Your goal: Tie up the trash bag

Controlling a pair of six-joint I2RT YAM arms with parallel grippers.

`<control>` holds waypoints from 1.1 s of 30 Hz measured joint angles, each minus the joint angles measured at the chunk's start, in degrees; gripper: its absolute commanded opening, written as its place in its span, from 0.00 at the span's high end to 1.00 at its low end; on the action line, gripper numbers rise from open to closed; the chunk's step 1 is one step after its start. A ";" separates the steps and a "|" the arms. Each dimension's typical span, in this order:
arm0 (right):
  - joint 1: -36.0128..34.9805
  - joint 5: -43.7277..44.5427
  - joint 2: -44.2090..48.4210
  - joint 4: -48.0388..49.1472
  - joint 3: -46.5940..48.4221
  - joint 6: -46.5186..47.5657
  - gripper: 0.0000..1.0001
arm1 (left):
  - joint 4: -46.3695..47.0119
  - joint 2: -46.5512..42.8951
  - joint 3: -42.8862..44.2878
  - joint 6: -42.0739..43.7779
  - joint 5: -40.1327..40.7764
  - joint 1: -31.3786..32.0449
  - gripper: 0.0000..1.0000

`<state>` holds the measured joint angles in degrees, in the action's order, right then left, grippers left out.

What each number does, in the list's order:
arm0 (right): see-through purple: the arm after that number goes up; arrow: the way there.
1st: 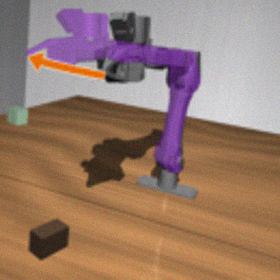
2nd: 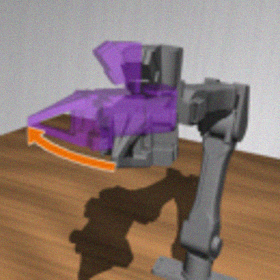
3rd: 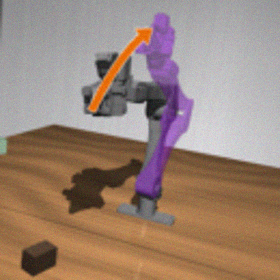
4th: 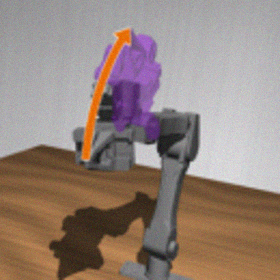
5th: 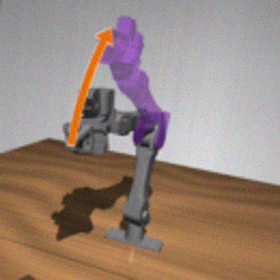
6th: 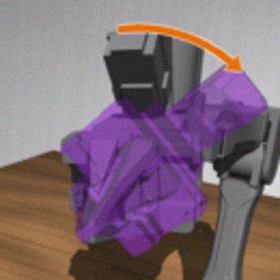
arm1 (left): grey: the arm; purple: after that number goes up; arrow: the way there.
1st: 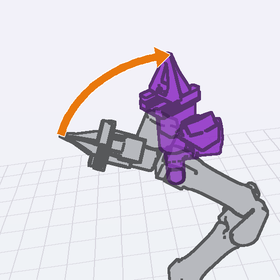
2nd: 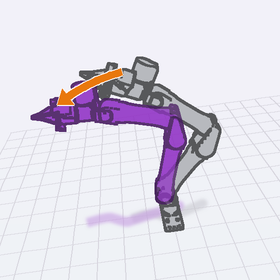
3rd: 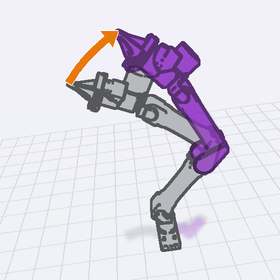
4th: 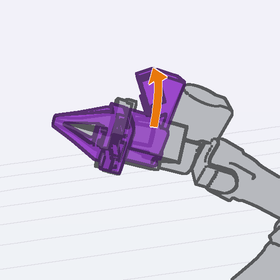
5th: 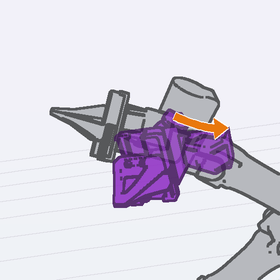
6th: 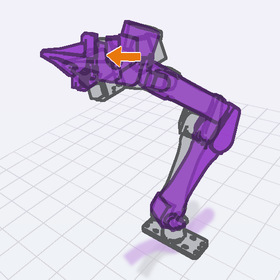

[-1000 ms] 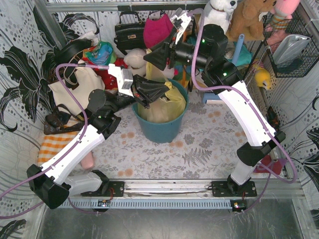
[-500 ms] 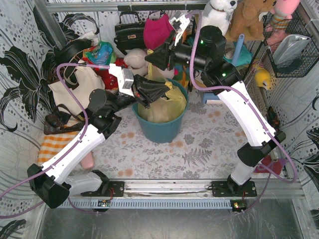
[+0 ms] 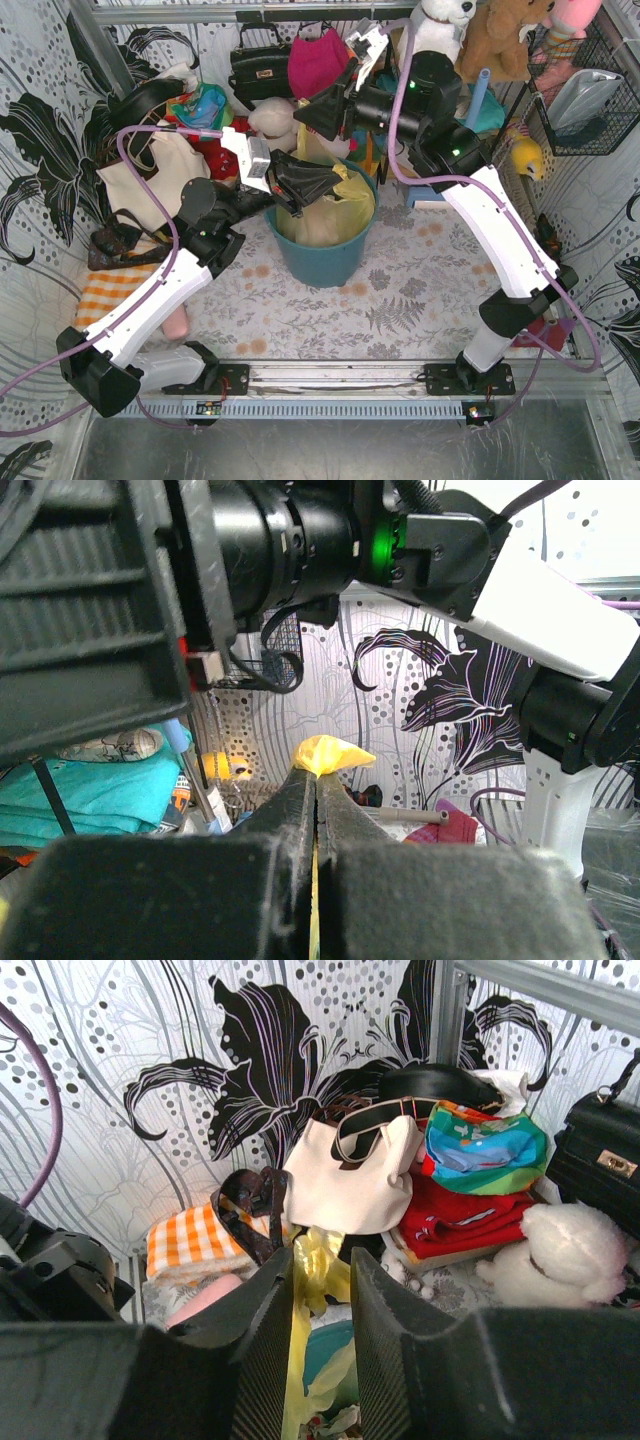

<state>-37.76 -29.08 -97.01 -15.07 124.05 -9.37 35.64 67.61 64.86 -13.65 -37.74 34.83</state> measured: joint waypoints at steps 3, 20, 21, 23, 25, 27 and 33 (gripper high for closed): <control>0.00 0.04 1.18 0.04 0.00 0.07 0.58 | 0.04 0.00 0.00 -0.02 -0.02 0.00 1.00; 0.00 0.63 2.08 -1.27 0.00 0.00 0.59 | 0.79 0.37 0.00 -0.63 -0.66 0.00 1.00; 0.00 0.85 1.92 -1.25 0.00 0.00 0.60 | 0.79 0.37 0.00 -0.63 -0.63 0.00 1.00; 0.00 1.11 1.55 -1.22 0.00 0.00 0.61 | 0.81 0.37 0.00 -0.63 -0.63 0.00 1.00; 0.00 1.42 0.96 -1.22 0.00 0.00 0.58 | 0.79 0.37 0.00 -0.63 -0.63 0.00 1.00; 0.00 1.75 0.26 -1.25 0.00 -0.02 0.58 | 0.79 0.37 0.00 -0.63 -0.63 0.00 1.00; 0.00 2.14 -1.11 -1.25 0.07 -0.07 0.66 | 0.79 0.37 0.00 -0.63 -0.66 0.00 1.00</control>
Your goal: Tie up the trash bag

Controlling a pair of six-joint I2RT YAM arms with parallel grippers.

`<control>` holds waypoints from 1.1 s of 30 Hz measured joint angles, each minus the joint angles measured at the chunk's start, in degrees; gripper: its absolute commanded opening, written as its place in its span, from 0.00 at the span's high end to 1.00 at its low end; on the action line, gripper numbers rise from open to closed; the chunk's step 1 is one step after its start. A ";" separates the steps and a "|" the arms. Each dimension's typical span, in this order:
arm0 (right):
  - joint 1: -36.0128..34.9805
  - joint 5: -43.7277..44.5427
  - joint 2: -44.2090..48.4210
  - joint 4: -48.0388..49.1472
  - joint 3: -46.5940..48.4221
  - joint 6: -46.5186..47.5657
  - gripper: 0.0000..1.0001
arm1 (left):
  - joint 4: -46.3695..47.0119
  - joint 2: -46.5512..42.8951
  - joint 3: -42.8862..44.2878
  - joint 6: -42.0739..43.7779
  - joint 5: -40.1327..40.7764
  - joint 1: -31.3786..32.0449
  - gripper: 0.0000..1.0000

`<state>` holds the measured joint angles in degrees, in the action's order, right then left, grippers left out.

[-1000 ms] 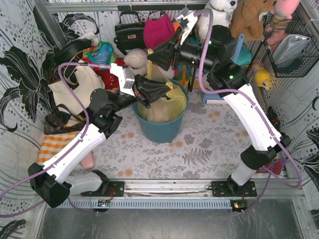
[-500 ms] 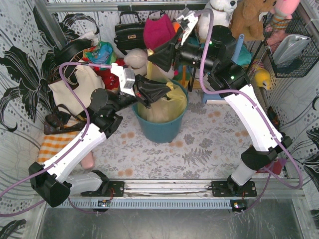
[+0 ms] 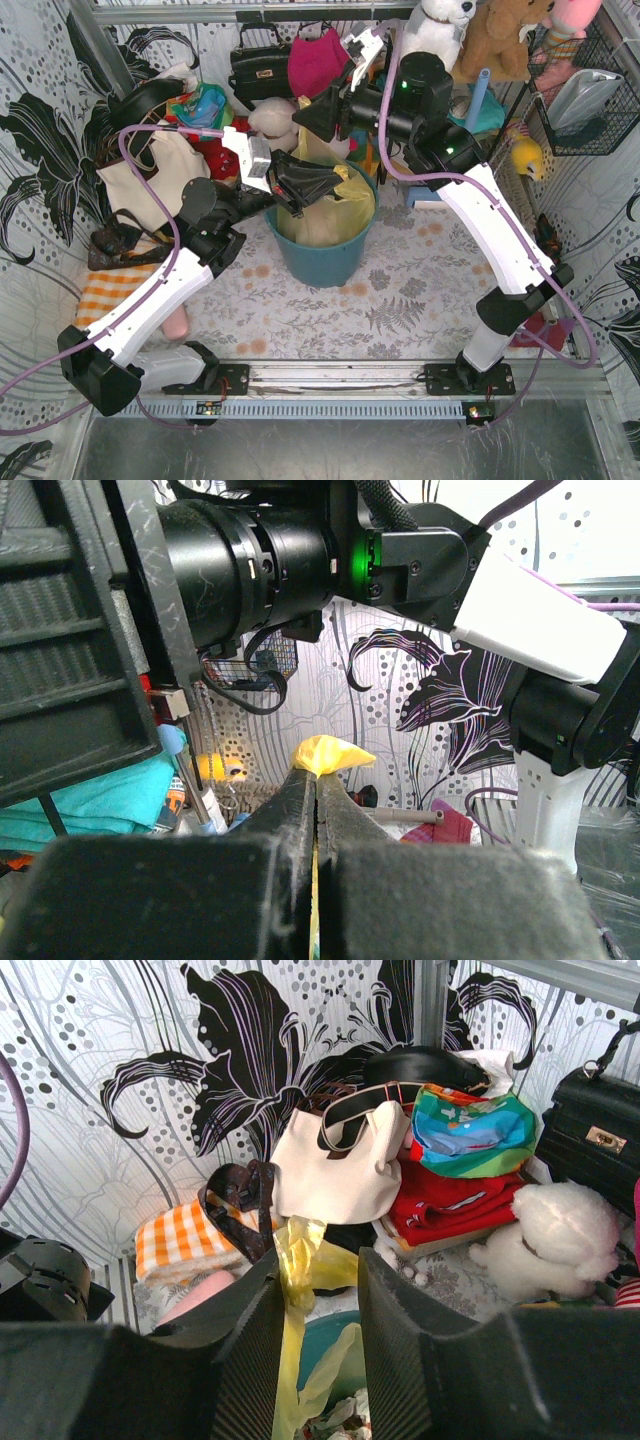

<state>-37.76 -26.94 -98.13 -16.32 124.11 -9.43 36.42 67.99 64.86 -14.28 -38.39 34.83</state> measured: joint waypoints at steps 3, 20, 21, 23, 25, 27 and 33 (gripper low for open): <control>0.00 0.04 -0.17 0.00 0.07 -0.15 0.67 | 0.00 0.00 0.00 0.00 0.00 0.00 1.00; 0.00 0.70 -0.02 0.00 0.48 -0.13 0.61 | 0.02 0.00 0.00 0.00 0.02 0.00 1.00; 0.00 0.70 0.00 0.00 0.48 -0.13 0.61 | 0.02 0.00 0.00 0.00 0.02 0.00 1.00; 0.00 0.76 0.04 -0.02 0.48 -0.11 0.64 | 0.02 0.00 0.00 0.00 0.02 0.00 1.00; 0.00 0.90 0.04 -0.02 0.48 -0.11 0.65 | 0.02 0.00 0.00 0.00 0.02 0.00 1.00; 0.00 1.01 0.09 -0.02 0.46 -0.11 0.65 | 0.04 0.00 0.00 -0.02 0.02 0.00 1.00; 0.00 1.51 1.70 -0.46 0.26 0.11 0.65 | 0.04 0.00 0.00 -0.02 0.02 0.00 1.00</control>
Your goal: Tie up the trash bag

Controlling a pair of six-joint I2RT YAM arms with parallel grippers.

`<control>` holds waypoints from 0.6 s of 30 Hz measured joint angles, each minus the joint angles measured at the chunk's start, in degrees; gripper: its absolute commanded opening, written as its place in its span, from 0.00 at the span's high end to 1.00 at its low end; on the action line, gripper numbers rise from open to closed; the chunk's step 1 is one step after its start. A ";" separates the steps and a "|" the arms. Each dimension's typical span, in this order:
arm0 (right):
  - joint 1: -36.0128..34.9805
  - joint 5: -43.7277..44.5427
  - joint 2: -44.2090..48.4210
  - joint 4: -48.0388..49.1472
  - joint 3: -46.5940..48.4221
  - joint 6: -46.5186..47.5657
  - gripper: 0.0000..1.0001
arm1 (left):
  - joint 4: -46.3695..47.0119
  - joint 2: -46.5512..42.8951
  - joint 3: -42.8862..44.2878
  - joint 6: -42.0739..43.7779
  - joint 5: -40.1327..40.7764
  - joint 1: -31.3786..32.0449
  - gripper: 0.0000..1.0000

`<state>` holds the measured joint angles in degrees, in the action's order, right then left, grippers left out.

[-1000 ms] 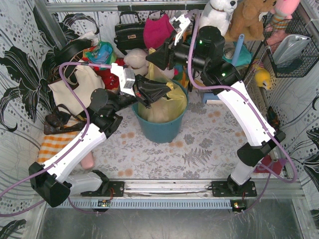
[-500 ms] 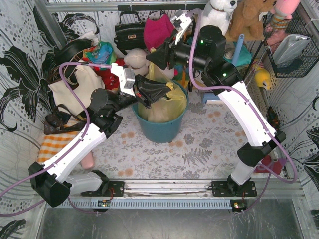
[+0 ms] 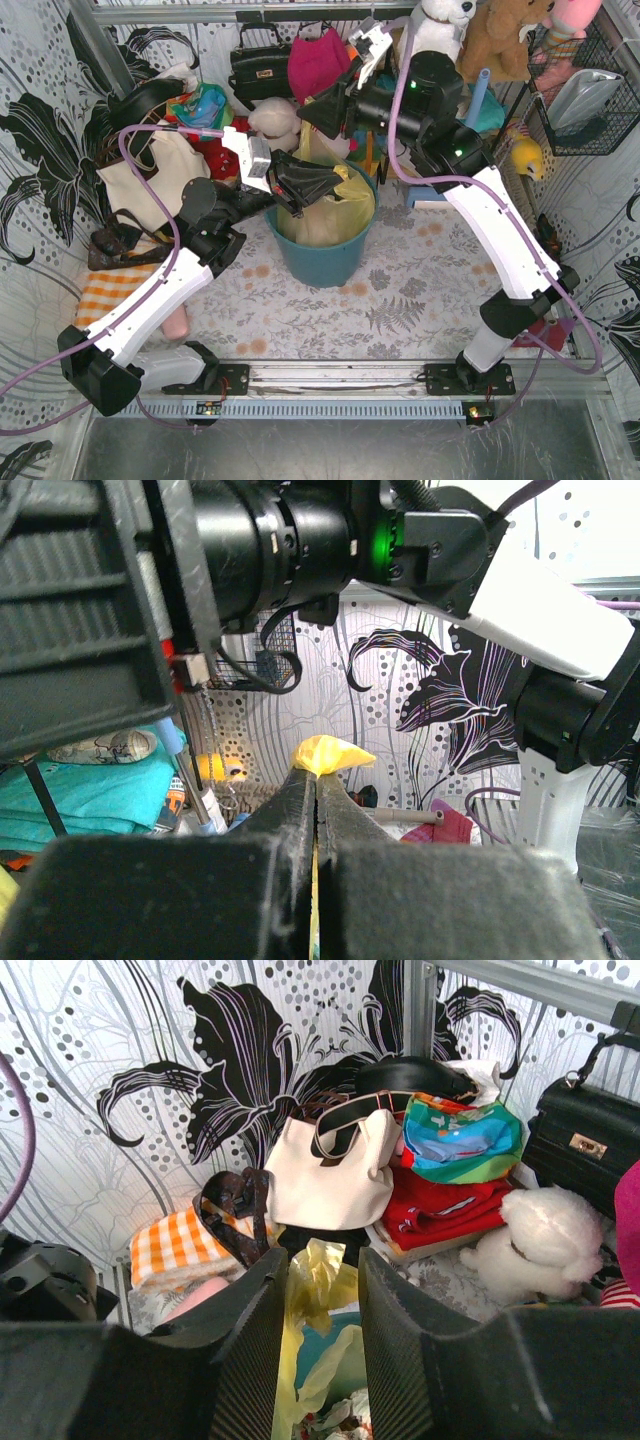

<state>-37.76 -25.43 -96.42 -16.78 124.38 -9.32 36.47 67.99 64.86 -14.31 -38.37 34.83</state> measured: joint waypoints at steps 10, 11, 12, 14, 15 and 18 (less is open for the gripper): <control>0.00 0.44 2.73 -0.02 -0.13 0.46 0.46 | 0.07 0.02 0.00 -0.24 -0.09 0.00 1.00; 0.00 0.44 2.69 -0.26 -0.13 0.48 0.45 | 0.20 0.07 0.00 -0.31 -0.15 0.00 1.00; 0.00 0.42 2.62 -0.57 -0.13 0.59 0.45 | 0.35 0.15 0.00 -0.37 -0.20 0.00 1.00; 0.00 0.39 2.38 -0.90 -0.11 0.57 0.47 | 0.46 0.33 0.00 -0.42 -0.22 0.00 1.00; 0.00 0.39 2.23 -0.90 -0.11 0.55 0.49 | 0.46 0.42 0.00 -0.44 -0.22 0.00 1.00; 0.00 0.35 1.62 -1.20 -0.11 0.13 0.51 | 0.44 0.57 0.00 -0.46 -0.22 0.00 1.00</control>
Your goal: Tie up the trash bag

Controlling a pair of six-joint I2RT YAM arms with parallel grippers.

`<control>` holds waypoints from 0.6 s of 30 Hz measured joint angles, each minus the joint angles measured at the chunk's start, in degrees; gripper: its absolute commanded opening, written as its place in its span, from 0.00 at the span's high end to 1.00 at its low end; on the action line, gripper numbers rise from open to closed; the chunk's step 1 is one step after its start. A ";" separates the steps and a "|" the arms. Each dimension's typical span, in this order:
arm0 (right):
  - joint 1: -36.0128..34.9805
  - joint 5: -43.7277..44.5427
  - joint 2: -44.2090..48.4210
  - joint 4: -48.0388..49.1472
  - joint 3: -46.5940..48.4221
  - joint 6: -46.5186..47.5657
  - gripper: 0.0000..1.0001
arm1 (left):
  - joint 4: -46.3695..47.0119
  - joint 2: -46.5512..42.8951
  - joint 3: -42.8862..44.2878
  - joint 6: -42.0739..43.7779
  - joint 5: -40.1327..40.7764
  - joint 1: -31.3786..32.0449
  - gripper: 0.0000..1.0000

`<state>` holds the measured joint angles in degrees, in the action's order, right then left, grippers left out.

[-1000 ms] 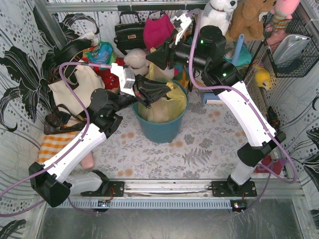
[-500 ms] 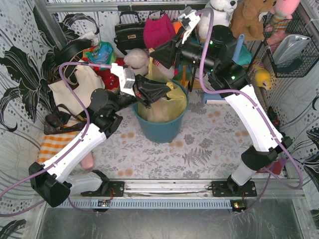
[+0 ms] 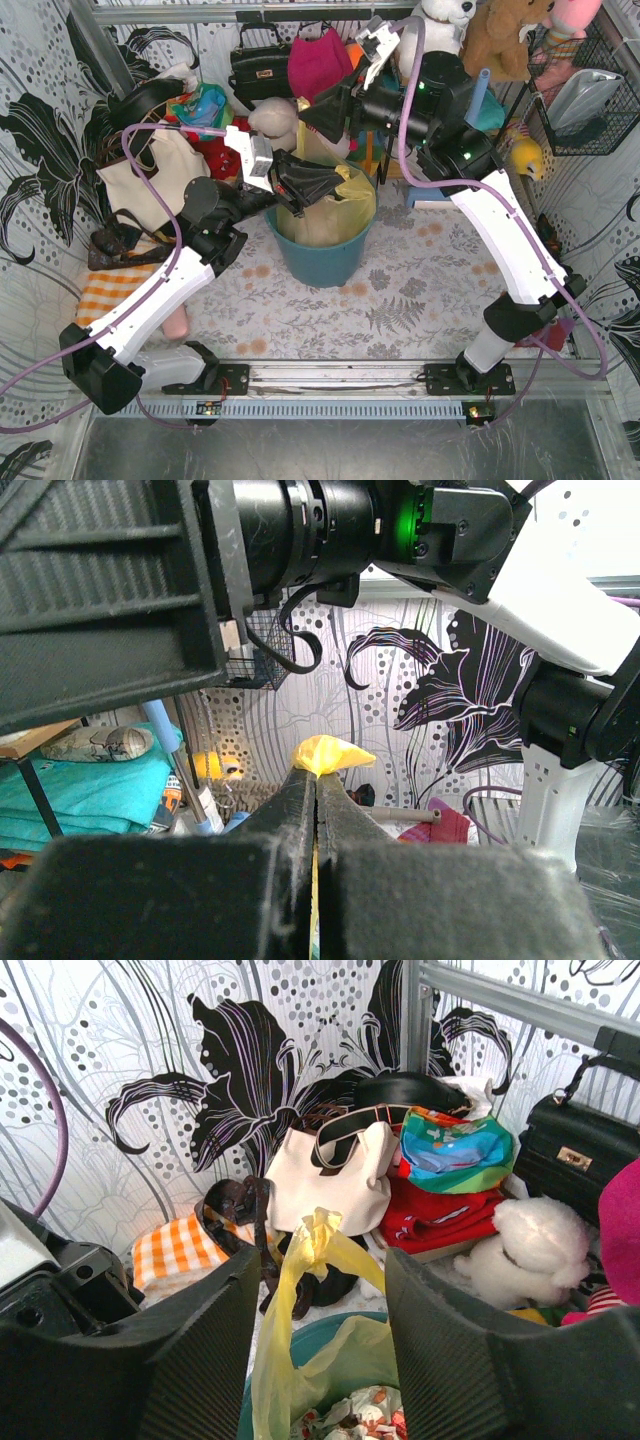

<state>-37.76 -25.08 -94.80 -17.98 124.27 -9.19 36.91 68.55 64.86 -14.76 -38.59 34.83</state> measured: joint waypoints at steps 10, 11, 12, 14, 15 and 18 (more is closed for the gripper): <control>0.00 -0.15 -3.76 -0.44 0.55 -1.68 0.73 | 0.04 0.00 0.00 -0.04 -0.02 0.00 1.00; 0.00 -0.15 -3.85 -0.55 0.55 -1.70 0.74 | 0.04 0.00 0.00 -0.07 -0.02 0.00 1.00; 0.00 -0.15 -3.87 -0.61 0.55 -1.70 0.72 | 0.04 0.00 0.00 -0.04 -0.02 0.00 1.00; 0.00 -0.13 -3.87 -0.66 0.63 -1.70 0.67 | 0.04 0.00 0.00 -0.07 0.00 0.00 1.00; 0.00 -0.13 -3.87 -0.66 0.76 -1.68 0.66 | 0.04 0.00 0.00 -0.07 -0.02 0.00 1.00; 0.00 -0.09 -3.87 -0.63 0.87 -1.68 0.68 | 0.07 0.00 0.00 -0.07 -0.02 0.00 1.00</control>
<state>-37.76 -25.17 -98.67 -18.61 125.14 -10.87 36.97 68.55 64.86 -14.83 -38.61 34.83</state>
